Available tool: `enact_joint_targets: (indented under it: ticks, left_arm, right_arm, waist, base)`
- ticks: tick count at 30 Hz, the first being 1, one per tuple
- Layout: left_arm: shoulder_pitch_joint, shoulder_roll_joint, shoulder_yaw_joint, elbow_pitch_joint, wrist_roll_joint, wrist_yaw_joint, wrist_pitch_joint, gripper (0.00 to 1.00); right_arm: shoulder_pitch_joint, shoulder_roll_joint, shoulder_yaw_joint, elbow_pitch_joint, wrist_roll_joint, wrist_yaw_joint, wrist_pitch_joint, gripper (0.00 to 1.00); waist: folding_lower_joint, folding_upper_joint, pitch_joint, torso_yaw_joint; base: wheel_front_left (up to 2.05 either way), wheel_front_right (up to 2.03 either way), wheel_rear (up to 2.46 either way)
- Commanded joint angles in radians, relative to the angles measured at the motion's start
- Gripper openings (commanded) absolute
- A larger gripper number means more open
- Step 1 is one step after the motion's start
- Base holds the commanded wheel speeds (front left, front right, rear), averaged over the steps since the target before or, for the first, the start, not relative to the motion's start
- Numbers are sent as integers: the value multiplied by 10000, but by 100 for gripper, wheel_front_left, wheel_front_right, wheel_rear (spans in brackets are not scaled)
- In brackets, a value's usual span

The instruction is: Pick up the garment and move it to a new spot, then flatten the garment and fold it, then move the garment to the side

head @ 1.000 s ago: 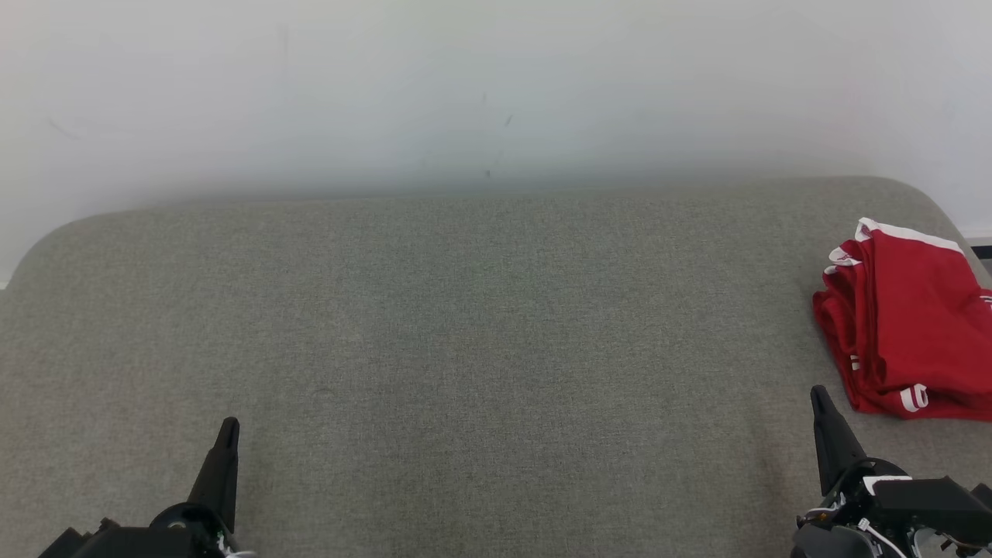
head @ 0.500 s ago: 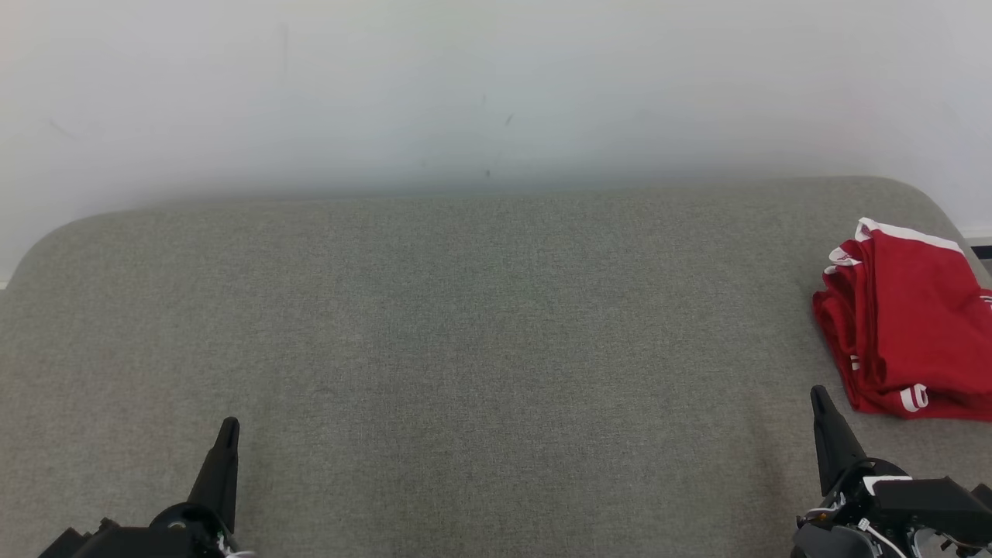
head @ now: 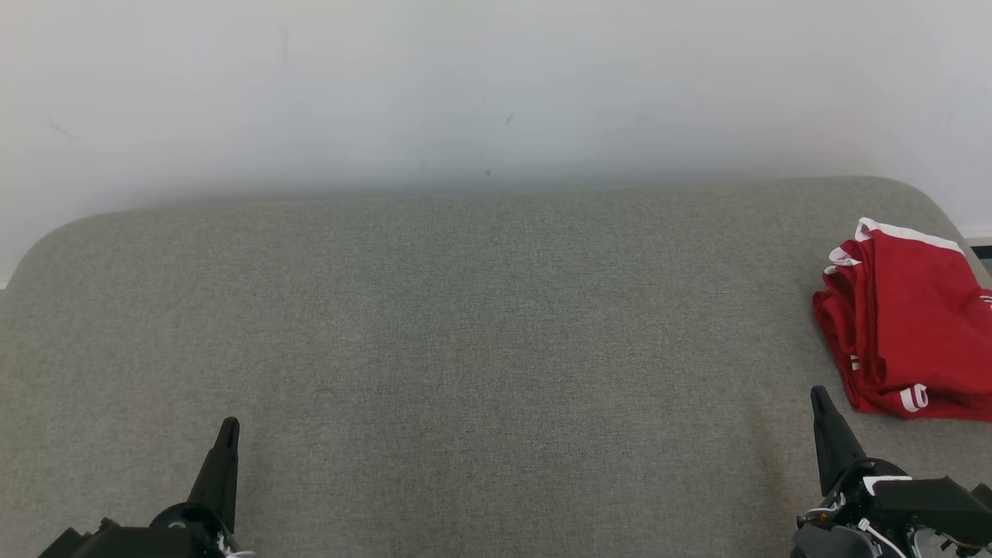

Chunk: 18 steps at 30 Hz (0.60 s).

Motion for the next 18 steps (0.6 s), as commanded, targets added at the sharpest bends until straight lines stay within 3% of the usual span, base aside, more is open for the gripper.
enact_joint_targets:
  ticks: [1, 18]
  left_arm:
    - [-110, 56, 1, -38, -44, 3, 31, 0]
    - [-110, 56, 0, -37, -44, 3, 30, 0]
  right_arm:
    - [80, 18, -13, -20, 16, 7, 25, 0]
    - [80, 18, -12, -20, 16, 7, 25, 0]
  waist:
    - [0, 0, 0, 0]
    - [0, 0, 0, 0]
  base:
    - [0, 0, 0]
    - [0, 0, 0]
